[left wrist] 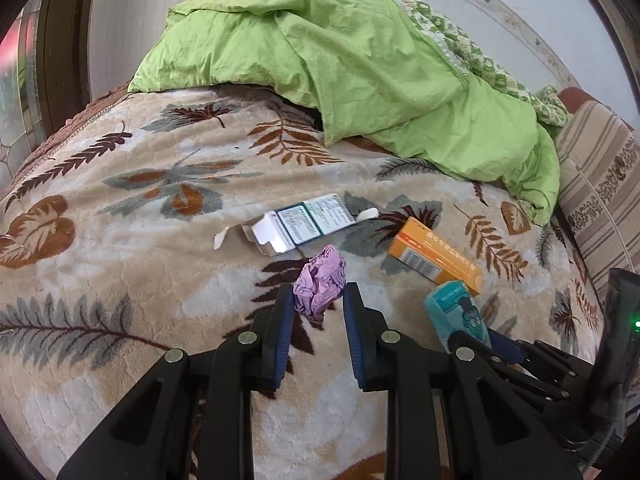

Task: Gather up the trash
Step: 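Grasp the purple cloth with the left tool while the right tool grasps the teal snack packet, then hold the purple cloth and teal packet lifted above the bed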

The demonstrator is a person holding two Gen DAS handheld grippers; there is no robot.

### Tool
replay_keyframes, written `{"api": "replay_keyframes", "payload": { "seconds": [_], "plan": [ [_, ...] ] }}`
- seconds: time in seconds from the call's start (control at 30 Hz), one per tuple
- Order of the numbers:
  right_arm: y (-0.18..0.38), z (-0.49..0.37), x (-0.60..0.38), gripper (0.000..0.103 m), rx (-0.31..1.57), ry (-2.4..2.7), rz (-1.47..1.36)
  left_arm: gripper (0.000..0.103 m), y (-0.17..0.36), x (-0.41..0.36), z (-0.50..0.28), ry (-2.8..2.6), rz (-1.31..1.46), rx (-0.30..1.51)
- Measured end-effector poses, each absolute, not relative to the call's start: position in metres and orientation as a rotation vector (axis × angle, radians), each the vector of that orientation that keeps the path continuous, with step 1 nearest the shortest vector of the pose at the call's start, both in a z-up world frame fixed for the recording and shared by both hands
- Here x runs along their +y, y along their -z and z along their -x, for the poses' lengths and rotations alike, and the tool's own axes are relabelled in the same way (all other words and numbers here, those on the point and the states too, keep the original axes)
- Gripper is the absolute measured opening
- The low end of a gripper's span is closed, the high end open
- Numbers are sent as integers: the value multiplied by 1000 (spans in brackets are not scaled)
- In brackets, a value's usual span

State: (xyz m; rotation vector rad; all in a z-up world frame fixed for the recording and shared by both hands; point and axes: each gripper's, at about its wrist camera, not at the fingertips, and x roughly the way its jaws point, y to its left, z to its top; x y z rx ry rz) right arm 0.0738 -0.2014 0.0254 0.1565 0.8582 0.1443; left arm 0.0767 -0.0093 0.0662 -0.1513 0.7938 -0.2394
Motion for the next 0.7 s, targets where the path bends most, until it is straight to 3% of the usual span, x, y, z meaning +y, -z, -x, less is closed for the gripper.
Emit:
{"api": "replay_keyframes", "payload": {
  "seconds": [0.7],
  "plan": [
    [-84, 91, -192, 33, 647, -148, -261, 24, -84, -22, 67, 267, -26, 698]
  ]
}}
